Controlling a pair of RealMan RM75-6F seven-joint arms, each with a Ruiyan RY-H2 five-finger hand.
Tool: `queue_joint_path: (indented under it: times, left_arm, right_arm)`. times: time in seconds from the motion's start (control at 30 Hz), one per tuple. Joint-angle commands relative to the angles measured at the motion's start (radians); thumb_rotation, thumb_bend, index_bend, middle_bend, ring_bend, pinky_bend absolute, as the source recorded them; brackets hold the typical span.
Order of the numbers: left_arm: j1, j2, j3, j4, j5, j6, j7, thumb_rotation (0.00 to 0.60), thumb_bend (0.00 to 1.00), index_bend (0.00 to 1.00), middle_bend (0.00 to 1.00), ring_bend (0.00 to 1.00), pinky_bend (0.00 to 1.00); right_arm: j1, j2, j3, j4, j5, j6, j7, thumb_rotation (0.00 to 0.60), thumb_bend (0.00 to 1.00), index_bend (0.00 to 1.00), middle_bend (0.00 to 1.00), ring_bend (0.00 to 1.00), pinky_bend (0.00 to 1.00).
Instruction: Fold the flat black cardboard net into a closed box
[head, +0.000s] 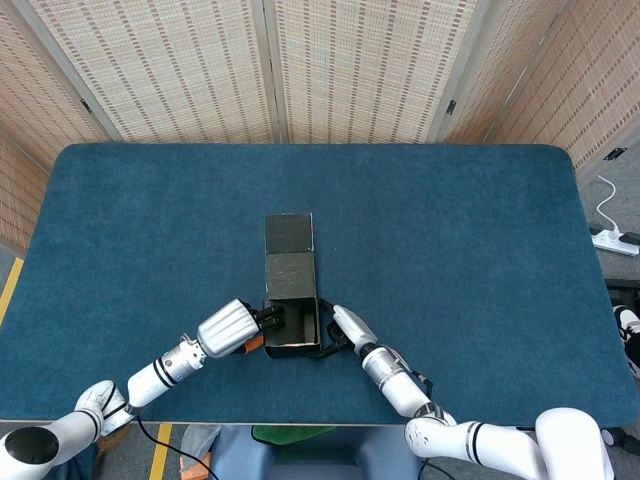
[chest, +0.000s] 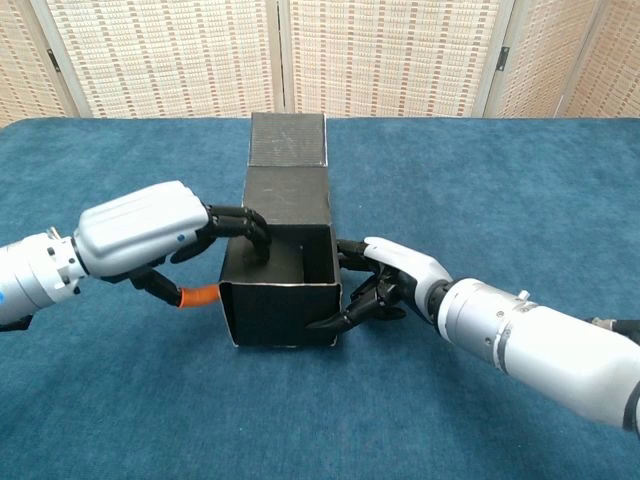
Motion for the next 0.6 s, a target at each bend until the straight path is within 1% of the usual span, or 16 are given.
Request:
queue_joint_path:
  times: [0.03, 0.17, 0.3, 0.47, 0.6]
  left_arm:
    - [-0.004, -0.012, 0.014, 0.019, 0.004, 0.012, 0.003, 0.600, 0.36, 0.39, 0.39, 0.82, 0.88]
    - [-0.010, -0.016, 0.031, 0.036, 0.009, 0.020, 0.028, 0.600, 0.36, 0.39, 0.39, 0.82, 0.88]
    - [-0.015, -0.012, 0.045, 0.027, 0.005, 0.004, 0.046, 0.600, 0.36, 0.41, 0.40, 0.82, 0.88]
    - [-0.021, -0.002, 0.058, -0.002, -0.010, -0.041, 0.081, 0.600, 0.36, 0.43, 0.42, 0.82, 0.88]
    - [-0.025, 0.005, 0.063, -0.029, -0.022, -0.066, 0.103, 0.600, 0.36, 0.48, 0.48, 0.82, 0.87]
  right_arm:
    - [-0.005, -0.009, -0.009, 0.012, -0.019, 0.013, 0.008, 0.600, 0.35, 0.48, 0.50, 0.88, 1.00]
    - [-0.012, -0.013, -0.020, 0.020, -0.041, 0.026, 0.015, 0.600, 0.35, 0.48, 0.50, 0.88, 1.00]
    - [-0.018, -0.012, -0.030, 0.020, -0.058, 0.037, 0.017, 0.600, 0.35, 0.48, 0.50, 0.88, 1.00]
    - [-0.024, -0.011, -0.042, 0.013, -0.078, 0.047, 0.017, 0.600, 0.35, 0.48, 0.50, 0.88, 1.00]
    - [-0.030, -0.010, -0.054, 0.008, -0.093, 0.058, 0.012, 0.600, 0.35, 0.48, 0.50, 0.88, 1.00]
